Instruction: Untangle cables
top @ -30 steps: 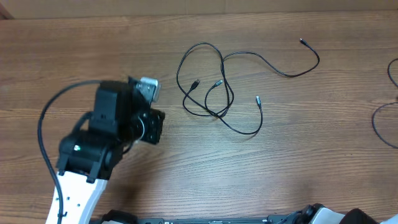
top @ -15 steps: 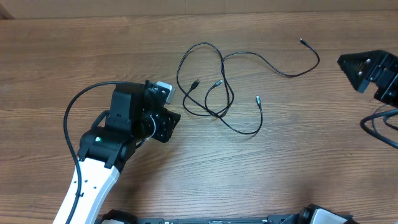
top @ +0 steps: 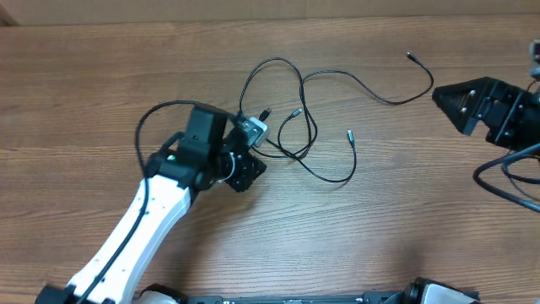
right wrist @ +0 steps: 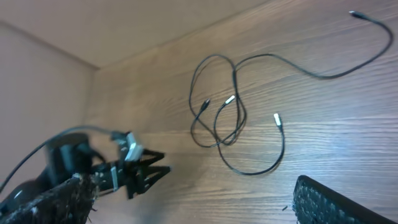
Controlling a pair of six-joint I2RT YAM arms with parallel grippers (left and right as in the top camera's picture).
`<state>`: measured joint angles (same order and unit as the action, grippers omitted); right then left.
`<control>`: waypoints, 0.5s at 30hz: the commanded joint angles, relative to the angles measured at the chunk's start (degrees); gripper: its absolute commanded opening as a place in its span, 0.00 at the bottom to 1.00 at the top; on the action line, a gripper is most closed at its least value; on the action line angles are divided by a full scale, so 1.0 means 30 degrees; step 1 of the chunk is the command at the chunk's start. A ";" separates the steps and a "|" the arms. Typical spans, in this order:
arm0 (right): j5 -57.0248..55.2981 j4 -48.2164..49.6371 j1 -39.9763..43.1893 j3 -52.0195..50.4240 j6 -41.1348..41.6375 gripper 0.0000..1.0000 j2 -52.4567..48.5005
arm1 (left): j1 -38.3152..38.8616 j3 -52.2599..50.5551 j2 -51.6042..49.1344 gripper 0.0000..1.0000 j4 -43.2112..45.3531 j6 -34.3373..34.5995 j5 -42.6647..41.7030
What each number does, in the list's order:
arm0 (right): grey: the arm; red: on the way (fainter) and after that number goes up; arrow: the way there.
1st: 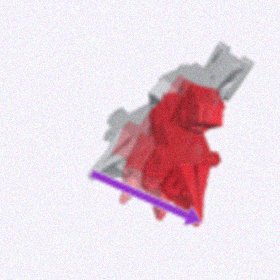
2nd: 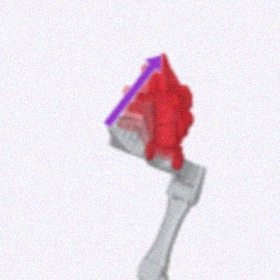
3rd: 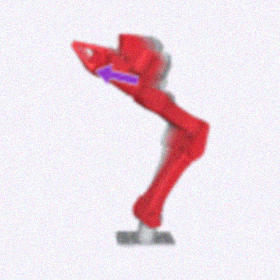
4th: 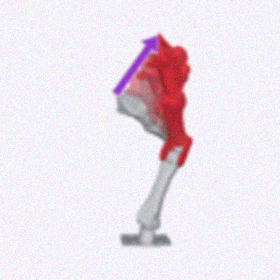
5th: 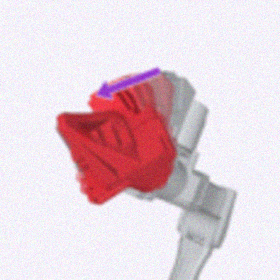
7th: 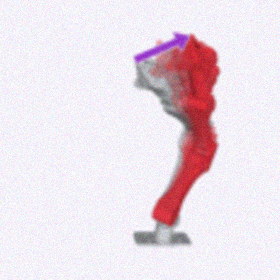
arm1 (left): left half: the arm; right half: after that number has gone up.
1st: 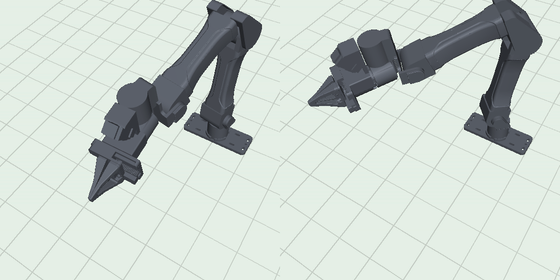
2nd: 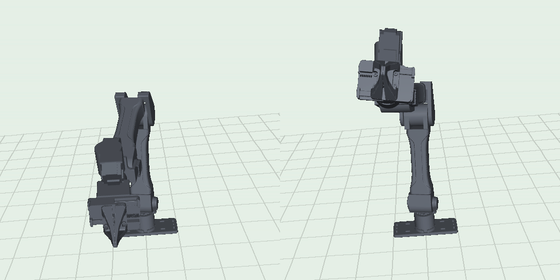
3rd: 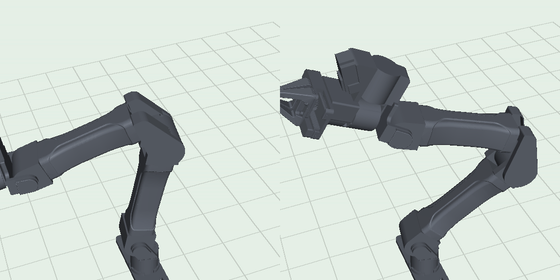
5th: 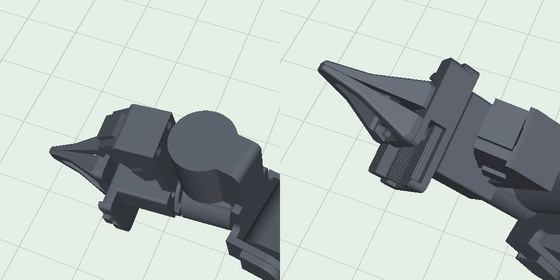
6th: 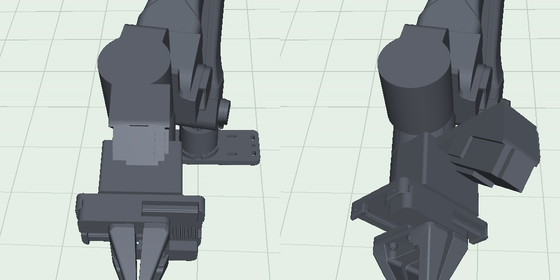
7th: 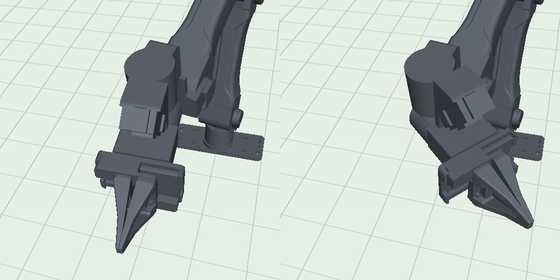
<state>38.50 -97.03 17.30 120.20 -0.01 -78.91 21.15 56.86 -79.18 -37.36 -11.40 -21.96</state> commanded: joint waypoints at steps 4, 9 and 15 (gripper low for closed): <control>-0.0036 0.0182 -0.1559 -0.0080 -0.0160 1.00 0.0233 | 0.0750 -0.0051 -0.1931 0.45 0.1246 -0.1785 -0.0321; -0.0036 0.0313 -0.2368 -0.0080 -0.0153 1.00 0.0233 | 0.0780 -0.0051 -0.3592 0.52 0.3235 -0.3585 0.0036; -0.0044 0.0408 -0.2463 -0.0080 -0.0160 1.00 0.0233 | 0.0809 -0.0044 -0.6506 0.65 0.6317 -0.4736 0.1122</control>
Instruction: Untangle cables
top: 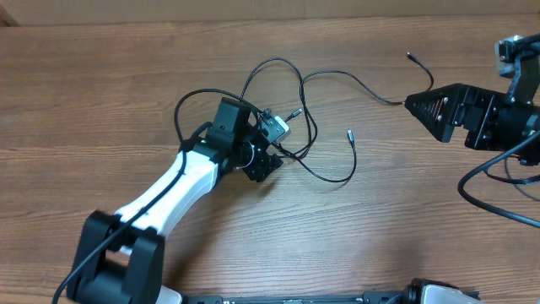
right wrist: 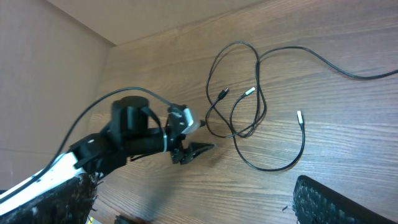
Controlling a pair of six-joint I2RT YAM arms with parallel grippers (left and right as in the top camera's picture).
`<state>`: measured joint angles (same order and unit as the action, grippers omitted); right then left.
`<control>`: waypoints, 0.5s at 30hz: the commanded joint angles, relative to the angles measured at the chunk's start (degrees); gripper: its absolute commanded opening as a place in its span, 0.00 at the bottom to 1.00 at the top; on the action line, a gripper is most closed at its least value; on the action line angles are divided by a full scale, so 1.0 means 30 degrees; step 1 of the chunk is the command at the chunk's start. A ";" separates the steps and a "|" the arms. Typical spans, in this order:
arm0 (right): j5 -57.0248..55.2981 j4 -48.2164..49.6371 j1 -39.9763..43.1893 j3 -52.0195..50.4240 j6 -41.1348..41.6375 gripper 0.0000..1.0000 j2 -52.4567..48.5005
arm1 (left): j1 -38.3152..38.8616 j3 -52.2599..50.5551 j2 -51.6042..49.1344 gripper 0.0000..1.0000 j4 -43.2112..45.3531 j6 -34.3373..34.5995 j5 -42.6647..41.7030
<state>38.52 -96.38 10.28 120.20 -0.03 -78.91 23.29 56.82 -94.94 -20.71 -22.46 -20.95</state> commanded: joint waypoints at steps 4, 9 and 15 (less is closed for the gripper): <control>-0.0073 0.0240 -0.0124 -0.0080 -0.0204 1.00 0.0233 | 0.0109 -0.0029 -0.2120 0.50 0.1464 -0.1122 0.1195; -0.0182 0.0372 -0.0124 -0.0080 -0.0525 1.00 0.0233 | 0.0109 -0.0029 -0.2645 0.59 0.2251 -0.1457 0.1158; -0.0182 0.0525 -0.0124 -0.0080 -0.0525 1.00 0.0233 | 0.0138 -0.0029 -0.2849 0.38 0.2747 -0.1443 0.1100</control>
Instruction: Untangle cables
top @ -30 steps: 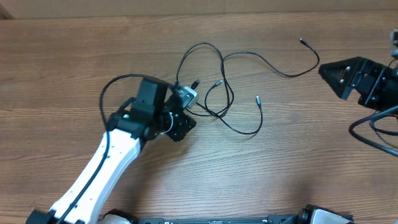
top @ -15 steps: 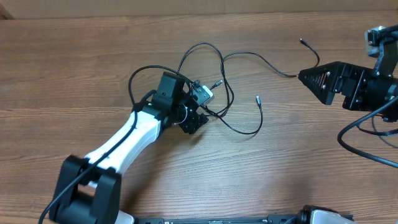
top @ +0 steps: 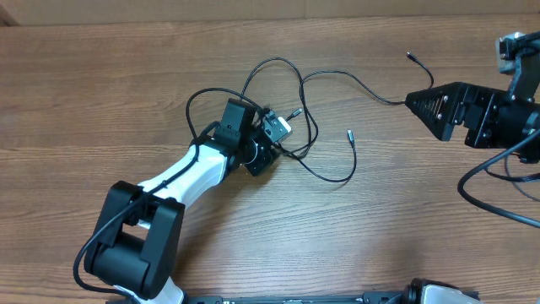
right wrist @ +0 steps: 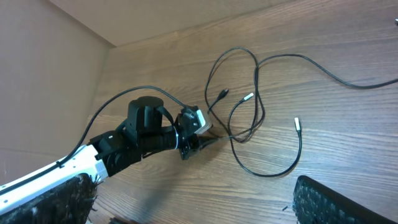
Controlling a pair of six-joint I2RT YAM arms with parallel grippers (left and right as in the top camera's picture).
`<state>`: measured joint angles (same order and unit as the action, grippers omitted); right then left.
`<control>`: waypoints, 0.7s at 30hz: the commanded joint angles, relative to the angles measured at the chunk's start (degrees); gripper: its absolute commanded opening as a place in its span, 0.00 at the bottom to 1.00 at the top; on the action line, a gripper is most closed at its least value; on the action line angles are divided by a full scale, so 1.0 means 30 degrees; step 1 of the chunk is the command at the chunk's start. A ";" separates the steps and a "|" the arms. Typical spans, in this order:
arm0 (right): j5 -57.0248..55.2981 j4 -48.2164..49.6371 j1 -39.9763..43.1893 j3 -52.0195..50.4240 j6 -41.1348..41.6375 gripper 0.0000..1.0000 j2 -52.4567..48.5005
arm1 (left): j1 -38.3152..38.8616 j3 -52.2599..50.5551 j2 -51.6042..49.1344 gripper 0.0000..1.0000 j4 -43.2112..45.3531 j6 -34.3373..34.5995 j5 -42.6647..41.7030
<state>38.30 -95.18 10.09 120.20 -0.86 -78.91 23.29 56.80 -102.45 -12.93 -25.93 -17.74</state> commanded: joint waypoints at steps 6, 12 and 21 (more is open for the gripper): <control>-0.0102 0.0182 -0.0058 -0.0080 -0.0313 1.00 0.0233 | 0.0138 -0.0022 -0.0350 0.44 0.0510 -0.0291 0.0036; -0.0102 0.0189 -0.0058 -0.0080 -0.0313 1.00 0.0233 | 0.0160 -0.0022 -0.0350 0.29 0.0554 -0.0291 -0.0109; -0.0095 0.0189 -0.0058 -0.0080 -0.0379 1.00 0.0233 | 0.0160 0.0036 -0.0488 0.04 0.1013 0.0211 -0.0080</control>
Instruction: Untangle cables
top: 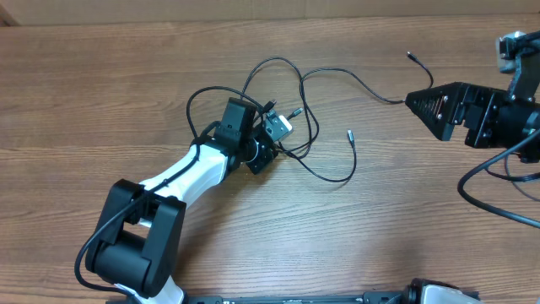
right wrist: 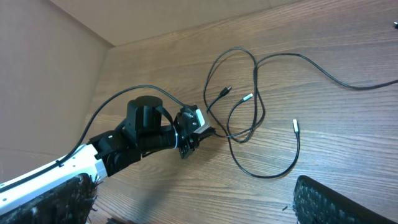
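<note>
Thin black cables (top: 308, 127) lie in crossed loops at the table's middle, also in the right wrist view (right wrist: 255, 93). One long strand runs right to a plug (top: 409, 56). Silver-tipped plugs lie at the loops (top: 295, 111) and to the right of them (top: 348, 133). My left gripper (top: 280, 149) reaches in from the lower left and sits at the tangle's left edge (right wrist: 208, 133), its jaws closed onto a strand there. My right gripper (top: 419, 103) hovers wide open at the far right, apart from the cables, with nothing between its fingers (right wrist: 348, 199).
The wooden table (top: 405, 219) stretches around the tangle. The left arm's own black wire (top: 202, 97) arches beside the cable loops. A beige wall (right wrist: 43, 68) borders the table's far left in the right wrist view.
My left gripper stays at the tangle's left edge and its jaws have narrowed onto a strand. The nearby plug shifted slightly. The right gripper has not moved.
My left gripper first stood open to the left of the tangle and the right gripper was at the far right edge. The left then stood closer and the right had come inward. Then the left's tips reached the loops, and now they are shut on a strand.
</note>
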Controlling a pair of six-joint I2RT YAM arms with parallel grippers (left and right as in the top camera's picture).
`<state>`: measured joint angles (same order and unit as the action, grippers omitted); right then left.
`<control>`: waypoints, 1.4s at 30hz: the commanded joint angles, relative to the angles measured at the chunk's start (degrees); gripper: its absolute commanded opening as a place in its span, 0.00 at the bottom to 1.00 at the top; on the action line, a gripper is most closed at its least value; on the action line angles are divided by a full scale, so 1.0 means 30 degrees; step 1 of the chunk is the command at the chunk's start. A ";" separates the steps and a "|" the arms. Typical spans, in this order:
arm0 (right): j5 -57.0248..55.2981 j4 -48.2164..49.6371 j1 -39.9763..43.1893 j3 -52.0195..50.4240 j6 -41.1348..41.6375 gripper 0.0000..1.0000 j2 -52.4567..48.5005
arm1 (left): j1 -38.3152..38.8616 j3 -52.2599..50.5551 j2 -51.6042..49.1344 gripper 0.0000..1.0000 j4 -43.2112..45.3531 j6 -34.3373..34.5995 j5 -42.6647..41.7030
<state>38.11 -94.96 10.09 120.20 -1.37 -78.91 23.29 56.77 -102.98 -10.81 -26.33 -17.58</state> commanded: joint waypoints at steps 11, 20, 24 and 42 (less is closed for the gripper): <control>-0.0831 0.0576 -0.0058 -0.0080 -0.1042 1.00 0.0117 | -0.0080 0.6018 0.3009 0.04 -0.4342 0.2135 0.0146; -0.0823 0.0474 -0.0058 -0.0080 -0.1071 1.00 0.0087 | -0.0073 0.7970 0.2754 0.47 -0.7723 -0.0073 -0.0874; -0.0823 0.0474 -0.0058 -0.0080 -0.1064 1.00 0.0087 | 0.0146 0.6776 0.1756 0.54 -0.7752 -0.1348 -0.2149; -0.0685 0.0466 -0.0058 -0.0080 -0.1071 1.00 0.0087 | 0.1880 0.5231 -0.3308 0.53 -0.6900 -0.2820 0.0692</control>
<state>35.75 -93.71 10.09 120.20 -4.12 -78.91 28.21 72.44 -109.93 -31.75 -33.26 -18.39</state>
